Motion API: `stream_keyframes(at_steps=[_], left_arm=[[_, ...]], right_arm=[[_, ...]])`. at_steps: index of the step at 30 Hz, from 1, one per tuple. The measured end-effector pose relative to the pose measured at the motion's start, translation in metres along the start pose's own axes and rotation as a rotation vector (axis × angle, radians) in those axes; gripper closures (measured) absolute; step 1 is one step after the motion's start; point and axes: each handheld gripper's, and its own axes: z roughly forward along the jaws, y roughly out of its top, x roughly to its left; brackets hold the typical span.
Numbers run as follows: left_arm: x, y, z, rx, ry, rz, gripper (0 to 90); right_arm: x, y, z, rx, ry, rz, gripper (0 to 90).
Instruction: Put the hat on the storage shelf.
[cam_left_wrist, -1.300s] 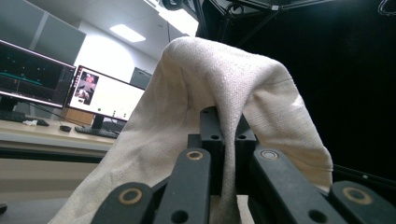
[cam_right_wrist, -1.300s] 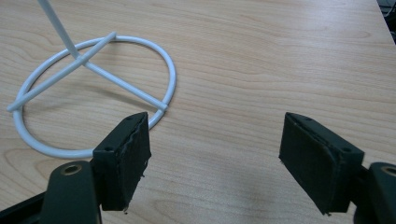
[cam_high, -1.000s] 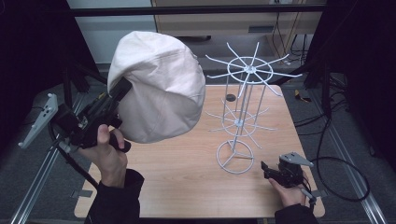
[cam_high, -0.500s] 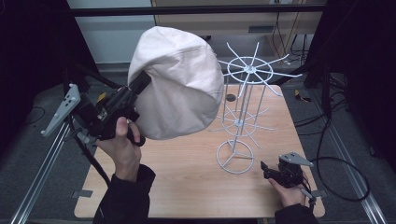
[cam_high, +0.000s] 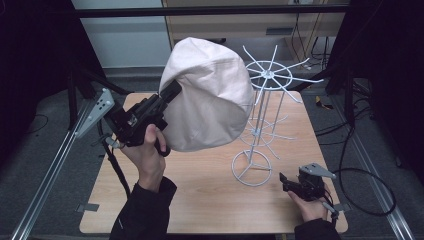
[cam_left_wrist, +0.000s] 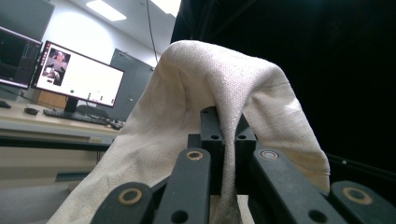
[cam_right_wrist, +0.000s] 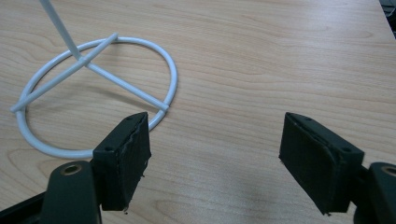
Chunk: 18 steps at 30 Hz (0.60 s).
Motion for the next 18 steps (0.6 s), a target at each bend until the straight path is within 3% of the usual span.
stream_keyframes(at_steps=[6, 18], left_arm=[[0.008, -0.012, -0.002, 0.033, 0.007, -0.017, 87.5], [0.022, -0.028, -0.011, 0.122, 0.024, 0.012, 87.0]], right_arm=[[0.000, 0.000, 0.000, 0.001, 0.000, 0.002, 24.6], [0.001, 0.000, 0.000, 0.001, -0.003, 0.004, 24.6]])
